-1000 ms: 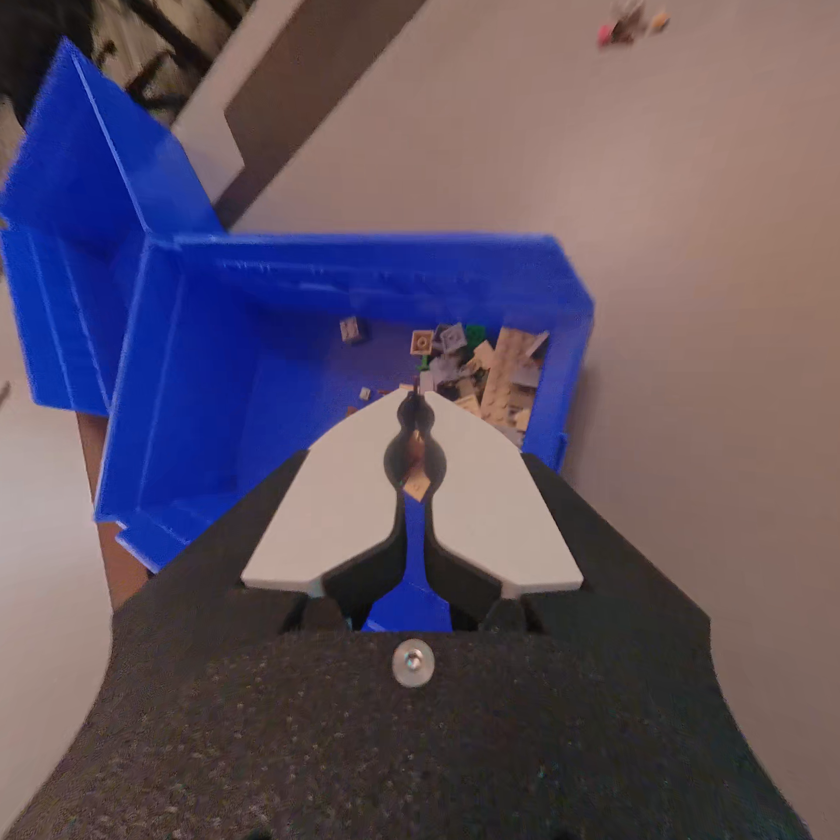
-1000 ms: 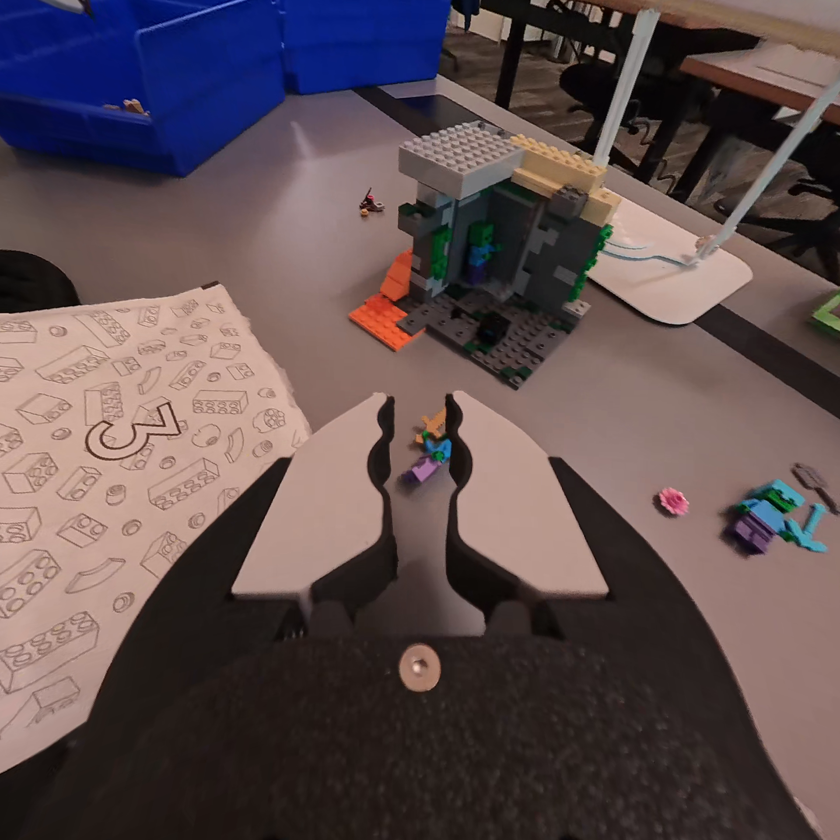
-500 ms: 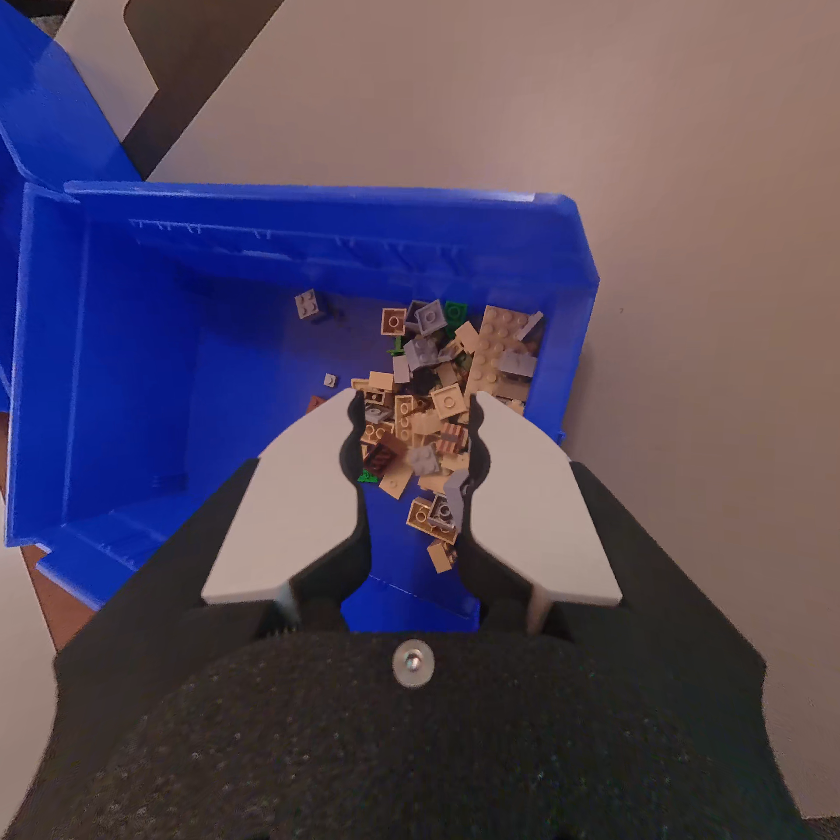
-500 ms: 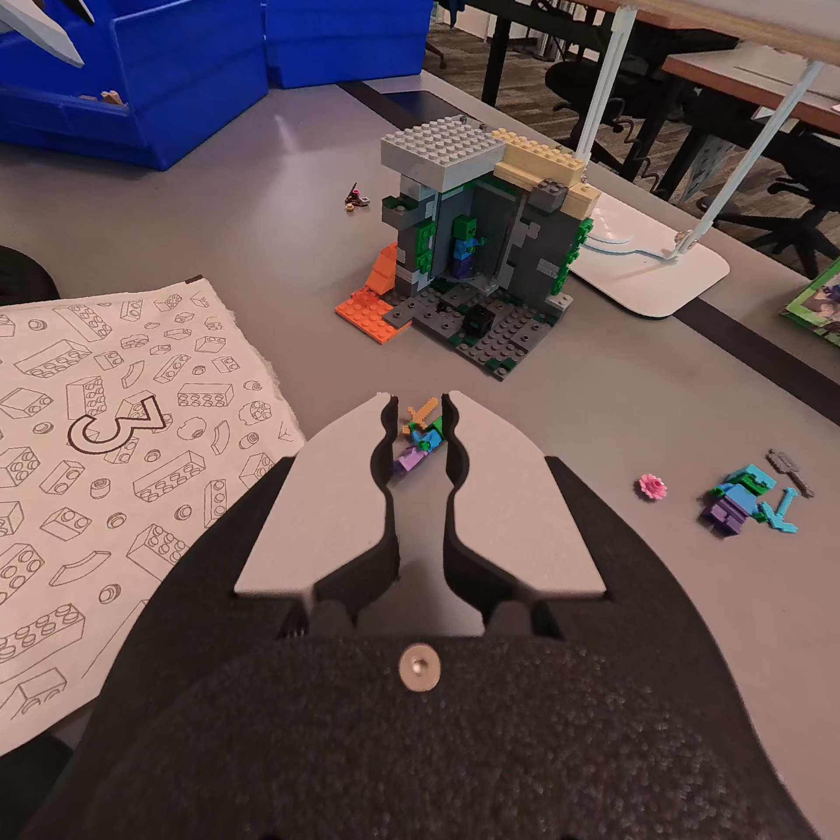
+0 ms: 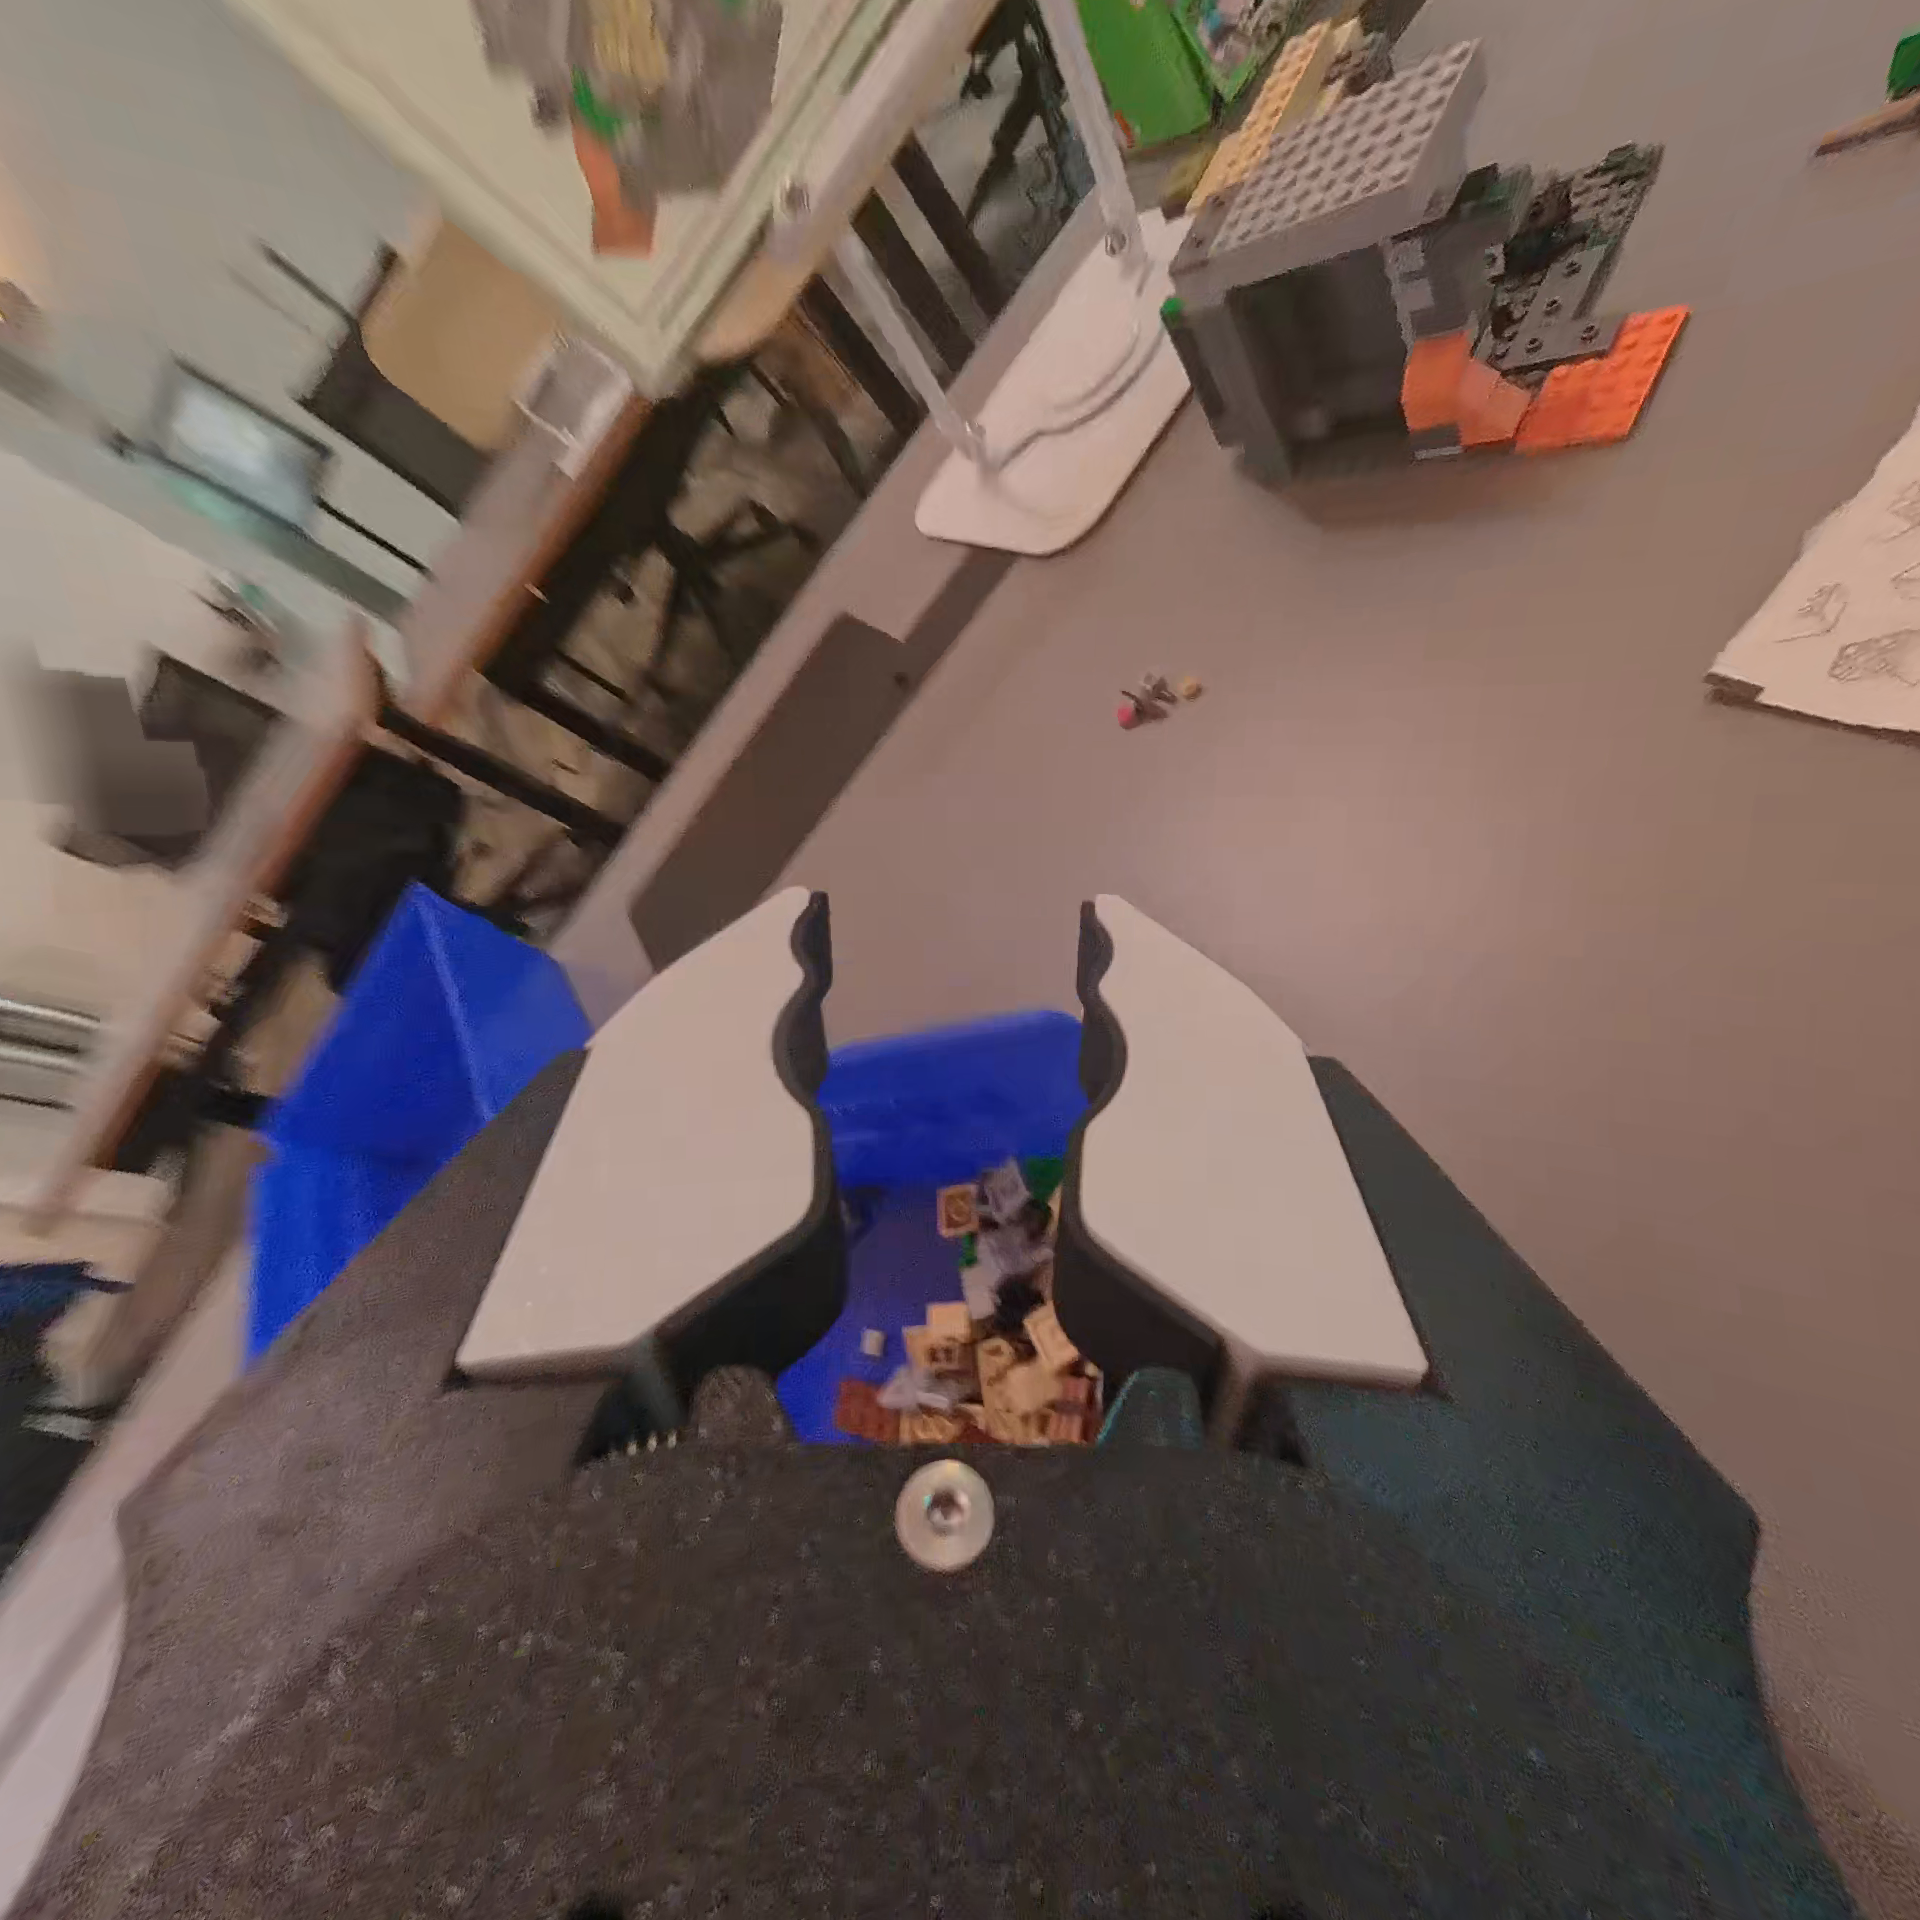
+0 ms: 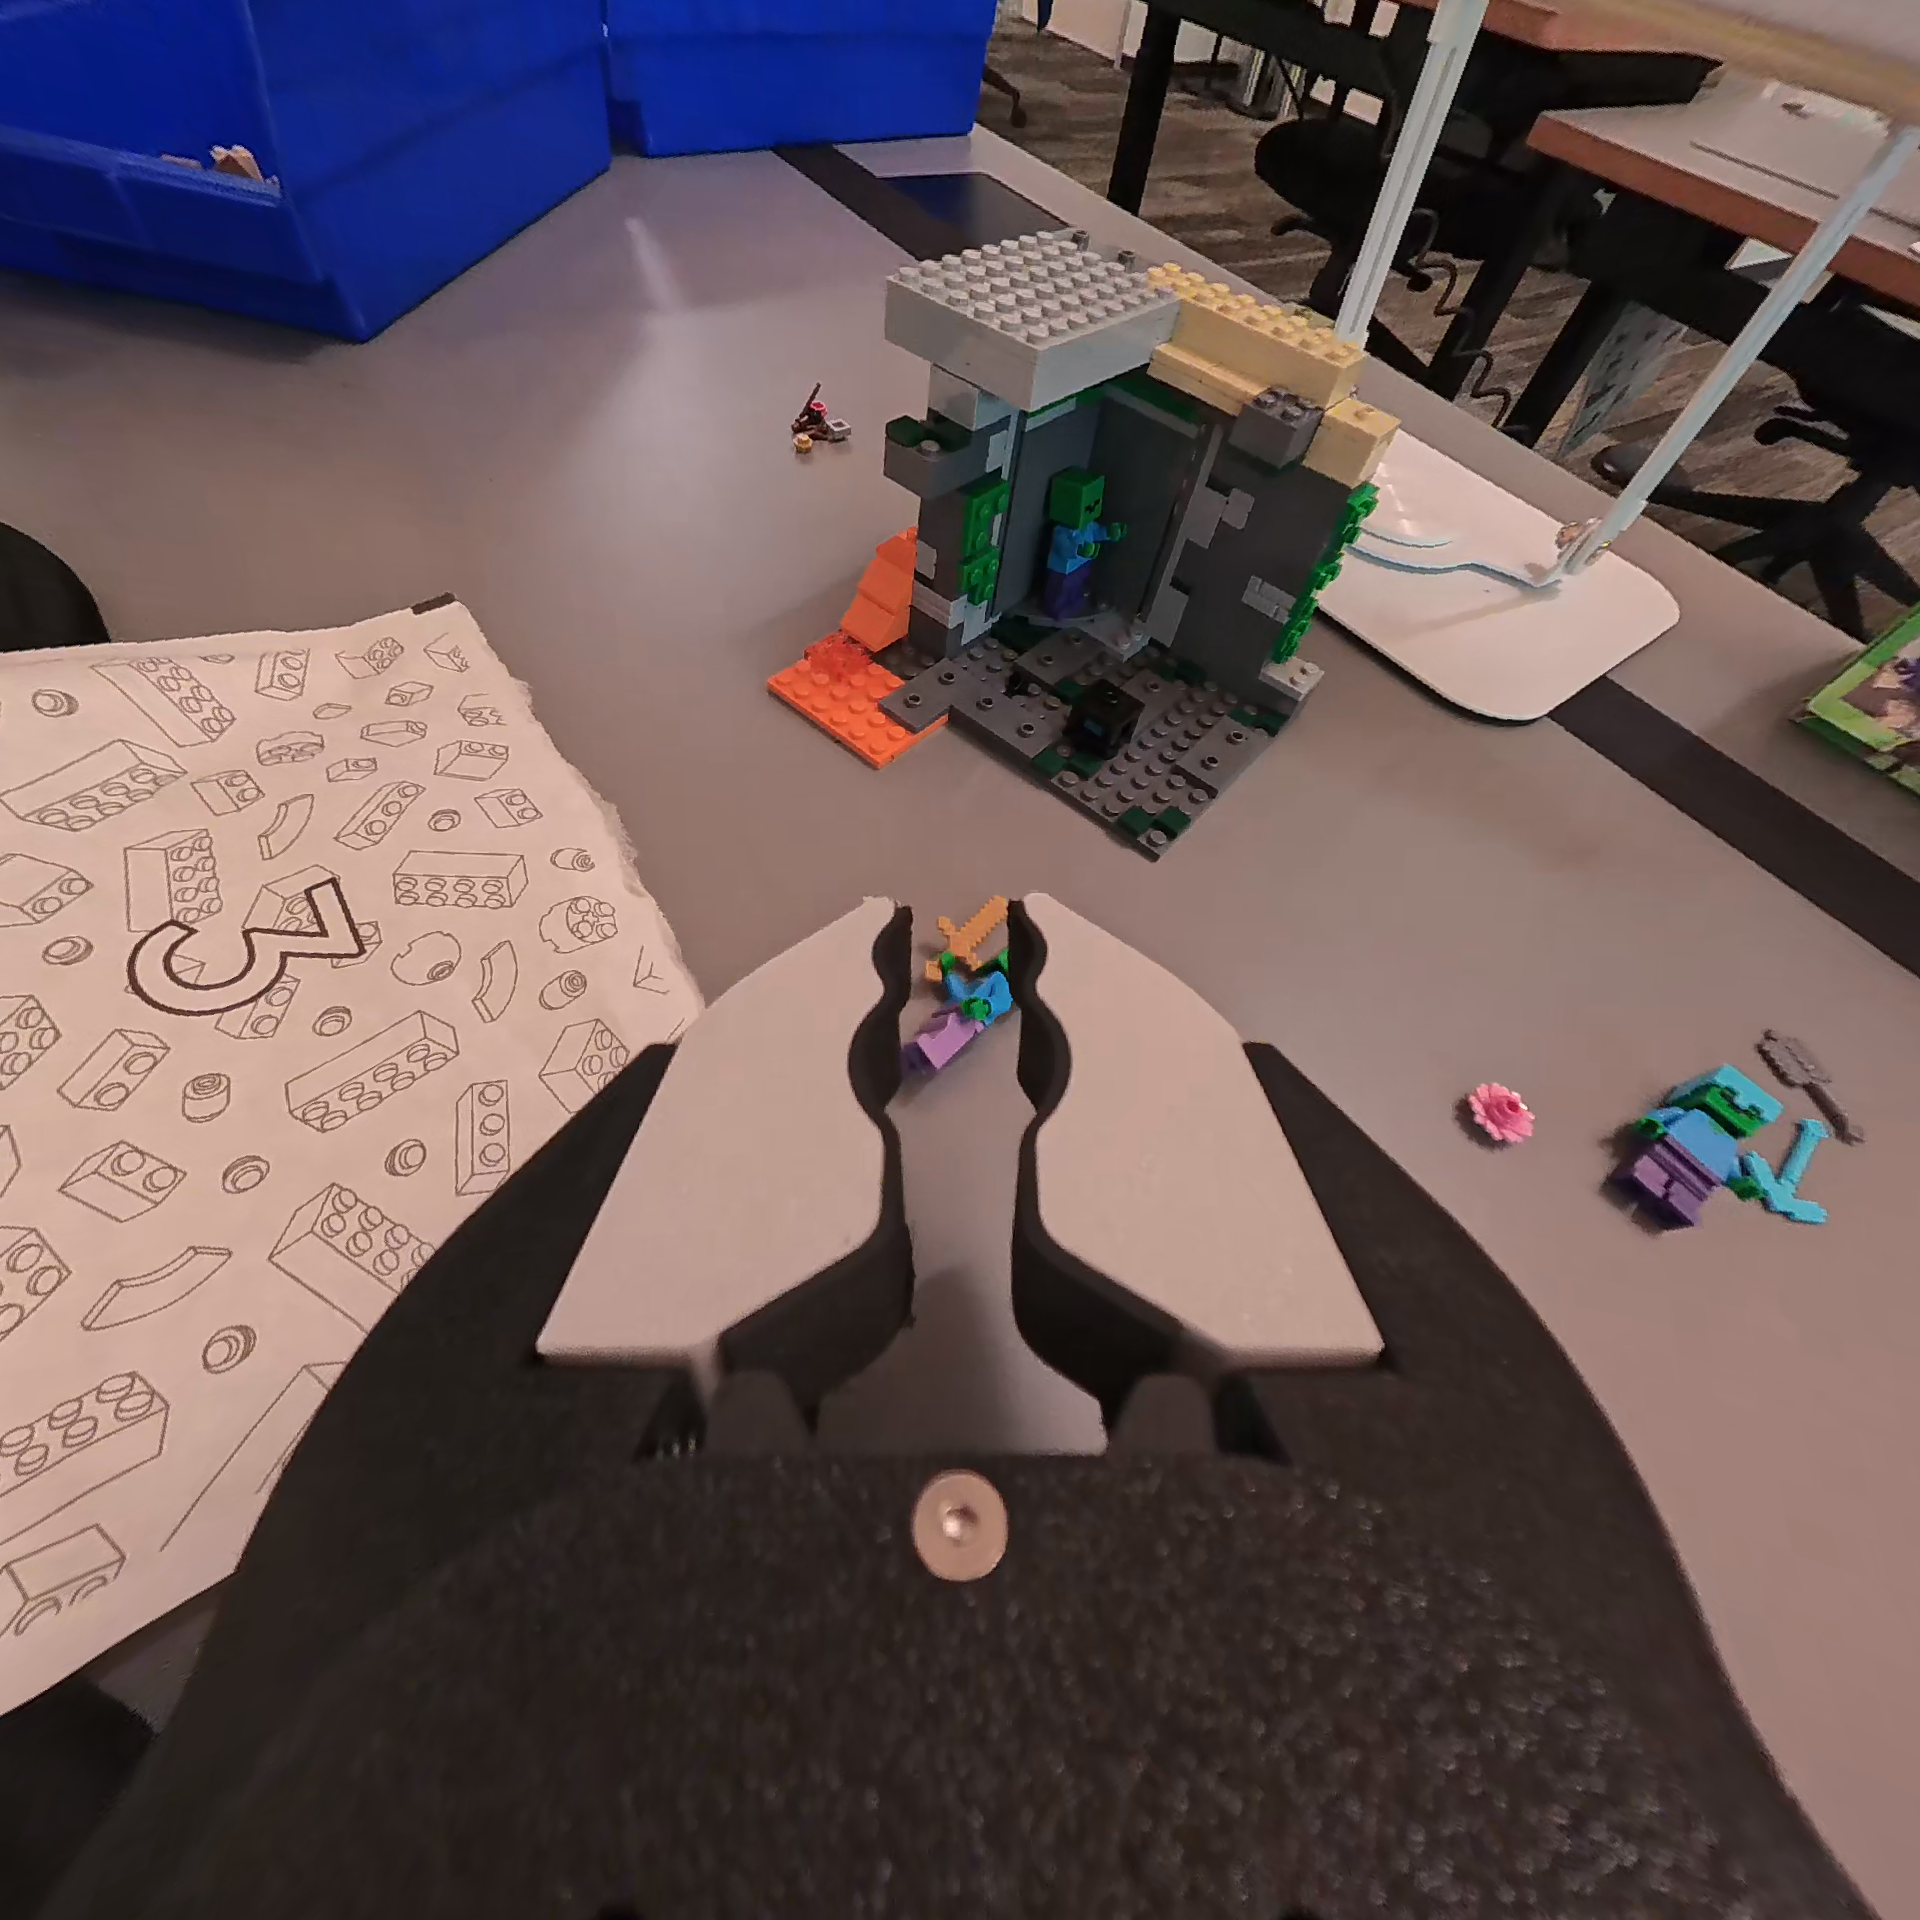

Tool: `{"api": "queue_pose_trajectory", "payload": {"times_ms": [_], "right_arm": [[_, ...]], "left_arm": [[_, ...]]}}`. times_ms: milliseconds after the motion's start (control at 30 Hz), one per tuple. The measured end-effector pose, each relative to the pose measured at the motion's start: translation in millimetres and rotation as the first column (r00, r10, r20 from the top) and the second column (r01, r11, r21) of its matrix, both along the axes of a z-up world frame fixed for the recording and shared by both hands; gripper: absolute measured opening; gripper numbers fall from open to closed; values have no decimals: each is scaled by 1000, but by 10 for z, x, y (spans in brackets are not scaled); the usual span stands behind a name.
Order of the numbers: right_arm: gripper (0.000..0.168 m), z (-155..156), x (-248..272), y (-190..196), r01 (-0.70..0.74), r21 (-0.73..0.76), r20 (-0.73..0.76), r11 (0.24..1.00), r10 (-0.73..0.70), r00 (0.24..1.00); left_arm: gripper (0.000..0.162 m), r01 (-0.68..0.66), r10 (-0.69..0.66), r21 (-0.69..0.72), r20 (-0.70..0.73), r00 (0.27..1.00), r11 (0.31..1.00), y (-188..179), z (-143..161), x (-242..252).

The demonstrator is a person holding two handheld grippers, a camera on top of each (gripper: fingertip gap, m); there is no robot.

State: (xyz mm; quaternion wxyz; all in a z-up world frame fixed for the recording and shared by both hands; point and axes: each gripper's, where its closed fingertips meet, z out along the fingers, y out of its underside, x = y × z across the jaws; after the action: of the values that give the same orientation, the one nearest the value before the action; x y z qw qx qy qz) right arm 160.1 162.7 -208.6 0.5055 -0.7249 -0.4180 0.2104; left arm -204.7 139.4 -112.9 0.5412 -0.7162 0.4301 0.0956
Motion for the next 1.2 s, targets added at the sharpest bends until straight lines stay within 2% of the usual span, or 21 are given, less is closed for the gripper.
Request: {"api": "queue_pose_trajectory", "payload": {"times_ms": [167,300,367,433,467,533,667,700,733,800,933,1000,1200], "right_arm": [[17,-25,-5,0,-2,-7,2,1000,2,1000],[17,-39,-6,1,-2,-12,3,1000,2,1000],[17,-46,-5,3,-1,-13,4,1000,1,1000],[17,-50,-5,3,-1,-15,6,1000,1,1000],[17,-50,-4,3,-1,-14,8,1000,1,1000],[17,-52,-4,2,-1,-12,12,1000,1,1000],[17,-64,-6,0,-3,-12,19,1000,4,1000],[17,-65,-4,1,-3,-10,21,1000,3,1000],[17,-67,-2,3,-2,-9,23,1000,3,1000],[17,-73,5,9,0,-8,26,1000,1,1000],[17,-85,15,18,2,-15,25,1000,-1,1000],[17,-81,22,23,3,-17,23,1000,-3,1000],[17,-60,41,38,8,-26,7,1000,-8,1000]], "left_arm": [[46,69,-62,109,-69,996,992,-30,96,267],[42,96,-84,89,-131,988,991,58,-11,425],[27,96,-89,61,-117,989,994,144,-71,522],[3,92,-91,1,-61,994,996,249,-128,642],[0,69,-71,-53,-30,997,996,323,-174,690],[0,28,-33,-218,-18,999,975,458,-350,779],[0,30,-52,-495,-31,998,869,690,-715,1011],[5,32,-65,-546,-40,997,837,753,-800,1050],[20,27,-70,-598,-49,996,801,813,-889,1081],[38,1,-75,-696,-75,994,718,902,-1067,1109],[42,-62,-40,-755,-116,992,653,1175,-1305,1103],[43,-90,-24,-761,-137,990,642,1295,-1380,1075],[43,-106,-37,-801,-158,987,589,1418,-1471,1008]]}}
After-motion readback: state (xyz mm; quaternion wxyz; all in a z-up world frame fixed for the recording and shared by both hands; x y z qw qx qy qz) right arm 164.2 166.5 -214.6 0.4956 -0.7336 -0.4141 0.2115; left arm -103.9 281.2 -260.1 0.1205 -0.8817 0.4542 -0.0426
